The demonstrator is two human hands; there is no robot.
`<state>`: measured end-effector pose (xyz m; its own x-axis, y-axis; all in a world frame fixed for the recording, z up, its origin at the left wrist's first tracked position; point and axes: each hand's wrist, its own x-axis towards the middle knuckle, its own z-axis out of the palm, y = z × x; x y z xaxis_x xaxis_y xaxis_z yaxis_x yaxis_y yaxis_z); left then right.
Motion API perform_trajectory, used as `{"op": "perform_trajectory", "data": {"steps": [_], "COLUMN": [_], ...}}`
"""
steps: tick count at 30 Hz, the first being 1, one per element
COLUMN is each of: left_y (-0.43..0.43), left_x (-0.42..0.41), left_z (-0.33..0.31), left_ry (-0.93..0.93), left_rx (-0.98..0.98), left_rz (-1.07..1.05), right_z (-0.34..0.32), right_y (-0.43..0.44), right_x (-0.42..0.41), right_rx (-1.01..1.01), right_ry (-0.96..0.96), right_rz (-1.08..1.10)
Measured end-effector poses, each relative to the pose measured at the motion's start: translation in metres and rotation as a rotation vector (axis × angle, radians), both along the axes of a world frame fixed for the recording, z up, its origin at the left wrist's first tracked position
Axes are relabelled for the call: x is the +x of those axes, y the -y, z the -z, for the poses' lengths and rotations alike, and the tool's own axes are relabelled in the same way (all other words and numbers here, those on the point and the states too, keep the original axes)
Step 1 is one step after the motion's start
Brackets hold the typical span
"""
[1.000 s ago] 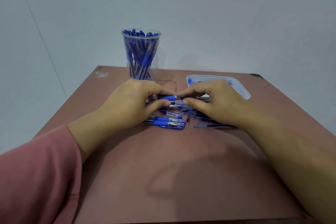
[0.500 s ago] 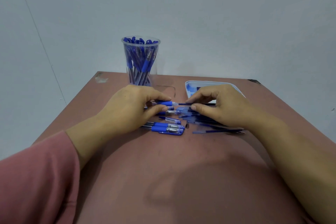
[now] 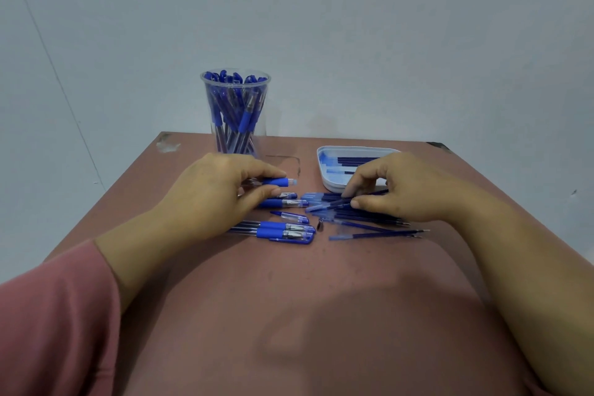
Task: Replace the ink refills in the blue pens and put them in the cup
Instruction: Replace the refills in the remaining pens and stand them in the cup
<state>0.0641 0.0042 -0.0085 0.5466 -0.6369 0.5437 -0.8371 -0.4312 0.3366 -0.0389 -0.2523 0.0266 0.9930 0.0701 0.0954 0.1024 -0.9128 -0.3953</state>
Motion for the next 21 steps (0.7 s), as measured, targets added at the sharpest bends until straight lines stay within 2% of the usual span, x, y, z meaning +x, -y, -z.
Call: {"op": "perform_trajectory", "data": {"steps": [12,18,21], "left_y": [0.0,0.0,0.0], "left_x": [0.0,-0.001,0.0], "left_z": [0.001,0.0,0.001], "left_ry": [0.022,0.033,0.027], "left_rx": [-0.014,-0.001,0.002], "left_rz": [0.021,0.014,0.007], "right_z": [0.005,-0.006,-0.008], "right_y": [0.001,0.016,0.029], "right_x": [0.005,0.005,0.014], "right_rx": [0.025,0.107,0.074], "right_ry": [-0.027,0.172,0.177], "right_rz": [0.006,0.125,0.208]}}
